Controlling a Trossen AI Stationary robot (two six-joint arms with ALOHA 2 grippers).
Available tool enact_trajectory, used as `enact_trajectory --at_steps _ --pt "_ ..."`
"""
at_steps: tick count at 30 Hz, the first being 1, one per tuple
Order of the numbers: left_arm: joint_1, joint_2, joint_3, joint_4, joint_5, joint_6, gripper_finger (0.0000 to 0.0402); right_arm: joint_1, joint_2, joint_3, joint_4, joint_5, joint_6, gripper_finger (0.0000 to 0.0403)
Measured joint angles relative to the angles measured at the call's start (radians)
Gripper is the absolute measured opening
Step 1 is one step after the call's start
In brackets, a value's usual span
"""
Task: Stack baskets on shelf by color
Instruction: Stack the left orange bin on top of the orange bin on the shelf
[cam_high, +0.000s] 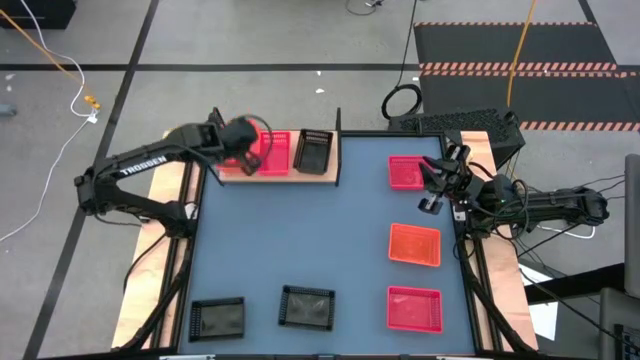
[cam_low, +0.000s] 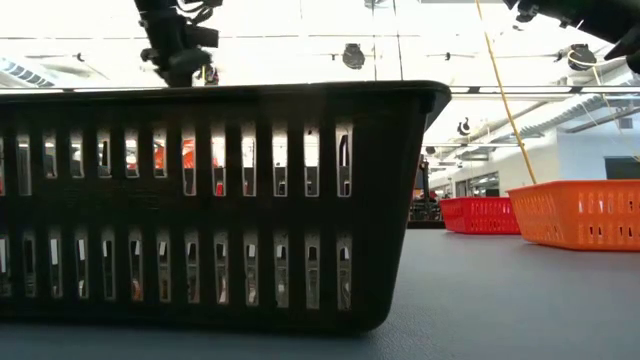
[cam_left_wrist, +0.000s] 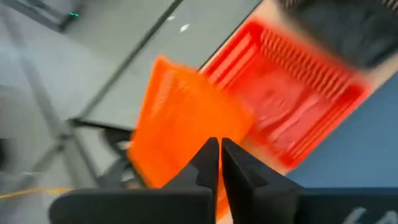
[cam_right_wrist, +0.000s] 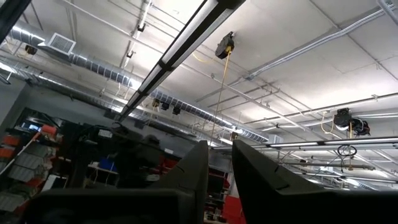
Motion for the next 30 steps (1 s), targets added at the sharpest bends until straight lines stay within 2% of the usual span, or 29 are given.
enact_trajectory --at_steps 6,11,17,20,23,30 --pt "0.144 0.002 0.004 0.192 0.131 -0.077 0.0094 0.0 0.0 0.0 0.009 -0.002 0.023 0.0066" --pt "0.263 0.061 0.004 0.197 0.285 -0.118 0.016 0.0 0.0 0.0 0.009 -0.002 0.022 0.0066" --pt "0.308 0.168 0.004 0.198 0.303 -0.119 0.0205 0.0 0.0 0.0 0.009 -0.002 0.013 0.0066" --pt "0.314 0.203 0.004 0.198 0.303 -0.124 0.0202 0.0 0.0 0.0 0.007 -0.001 -0.001 0.0066" --pt "0.318 0.225 0.004 0.199 0.303 -0.124 0.0181 0.0 0.0 0.0 0.005 0.0 -0.004 0.0066" --pt "0.321 0.228 0.02 0.186 0.303 -0.125 0.0087 0.0 0.0 0.0 0.005 0.0 -0.01 0.0066"
